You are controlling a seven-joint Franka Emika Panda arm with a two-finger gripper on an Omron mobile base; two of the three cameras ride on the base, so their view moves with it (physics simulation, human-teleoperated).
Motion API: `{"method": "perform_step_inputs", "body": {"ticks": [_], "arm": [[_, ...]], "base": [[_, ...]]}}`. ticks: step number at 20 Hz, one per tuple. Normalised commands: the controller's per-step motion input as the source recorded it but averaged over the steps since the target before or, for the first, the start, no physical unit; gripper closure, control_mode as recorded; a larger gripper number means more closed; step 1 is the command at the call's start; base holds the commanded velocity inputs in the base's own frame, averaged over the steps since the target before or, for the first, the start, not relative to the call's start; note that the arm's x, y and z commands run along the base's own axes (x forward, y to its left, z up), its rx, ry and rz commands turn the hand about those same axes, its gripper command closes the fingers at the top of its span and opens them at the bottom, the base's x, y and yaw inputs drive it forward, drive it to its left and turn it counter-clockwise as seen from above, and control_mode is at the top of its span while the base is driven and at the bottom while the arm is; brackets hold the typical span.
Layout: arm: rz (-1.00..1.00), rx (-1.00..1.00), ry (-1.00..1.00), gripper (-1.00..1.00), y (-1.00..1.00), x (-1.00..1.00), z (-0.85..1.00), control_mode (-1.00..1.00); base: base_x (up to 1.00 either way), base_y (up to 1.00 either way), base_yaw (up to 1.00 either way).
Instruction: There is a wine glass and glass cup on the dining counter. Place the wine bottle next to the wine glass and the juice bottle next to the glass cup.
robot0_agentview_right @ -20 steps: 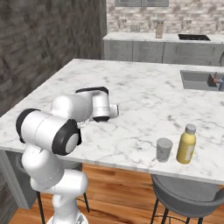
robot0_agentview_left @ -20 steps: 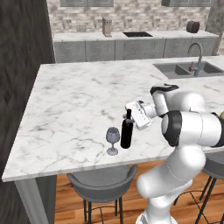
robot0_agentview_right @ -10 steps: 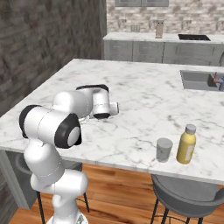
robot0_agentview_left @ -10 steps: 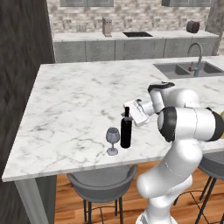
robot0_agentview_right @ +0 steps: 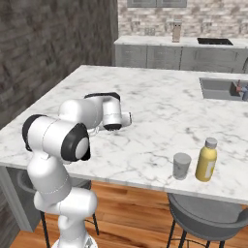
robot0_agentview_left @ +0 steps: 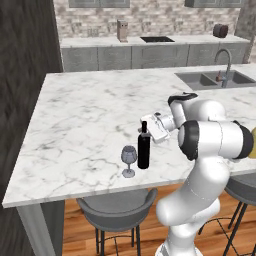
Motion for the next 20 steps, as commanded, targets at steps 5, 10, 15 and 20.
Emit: {"method": "perform_step_inputs", "body": {"ticks": [5, 10, 15, 20], "arm": [[0.00, 0.00, 0.00, 1.00, 0.00, 0.00, -0.39, -1.00], [0.00, 0.00, 0.00, -1.00, 0.04, 0.00, -0.38, -1.00], [0.00, 0.00, 0.00, -1.00, 0.01, 0.00, -0.29, -1.00], [0.00, 0.00, 0.00, -1.00, 0.00, 0.00, -0.20, -1.00]], "base": [[0.00, 0.00, 0.00], [0.00, 0.00, 0.00], [0.00, 0.00, 0.00], [0.00, 0.00, 0.00]]}}
